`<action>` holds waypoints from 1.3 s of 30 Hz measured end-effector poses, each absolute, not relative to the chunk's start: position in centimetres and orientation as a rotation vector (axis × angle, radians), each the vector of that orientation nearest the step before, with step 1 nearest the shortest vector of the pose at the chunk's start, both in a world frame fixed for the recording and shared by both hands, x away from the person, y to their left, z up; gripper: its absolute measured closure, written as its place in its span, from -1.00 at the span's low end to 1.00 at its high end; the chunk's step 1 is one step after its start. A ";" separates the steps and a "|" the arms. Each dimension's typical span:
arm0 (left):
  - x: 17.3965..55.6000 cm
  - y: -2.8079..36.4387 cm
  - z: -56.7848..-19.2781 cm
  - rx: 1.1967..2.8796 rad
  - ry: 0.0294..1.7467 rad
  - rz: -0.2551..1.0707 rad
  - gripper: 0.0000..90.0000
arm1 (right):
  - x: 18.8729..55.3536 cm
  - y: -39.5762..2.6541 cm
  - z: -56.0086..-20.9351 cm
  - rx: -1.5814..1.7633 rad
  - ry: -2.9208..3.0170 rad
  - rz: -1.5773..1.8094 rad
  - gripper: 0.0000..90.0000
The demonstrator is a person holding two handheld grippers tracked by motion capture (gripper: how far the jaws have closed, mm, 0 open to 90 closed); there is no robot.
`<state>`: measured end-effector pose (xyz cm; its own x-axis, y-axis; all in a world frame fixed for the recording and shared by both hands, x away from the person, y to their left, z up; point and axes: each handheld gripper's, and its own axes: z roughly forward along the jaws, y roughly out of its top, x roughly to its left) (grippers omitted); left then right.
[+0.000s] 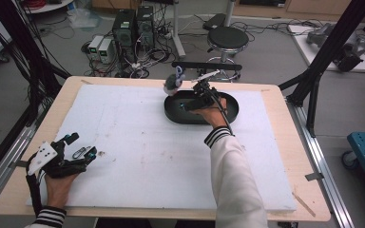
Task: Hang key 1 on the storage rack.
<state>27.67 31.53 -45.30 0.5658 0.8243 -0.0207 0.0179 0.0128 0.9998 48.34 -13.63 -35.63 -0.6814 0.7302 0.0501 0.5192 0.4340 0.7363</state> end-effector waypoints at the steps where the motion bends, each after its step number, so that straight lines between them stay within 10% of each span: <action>1: 27.7 31.5 -45.3 1.433 0.773 0.738 -0.78 | 48.2 -13.8 -35.5 1.076 2.415 1.108 -0.99; 39: 27.7 31.6 -45.3 1.422 0.784 0.732 -0.78 | 30.9 -26.5 -37.7 0.892 1.924 1.524 -0.99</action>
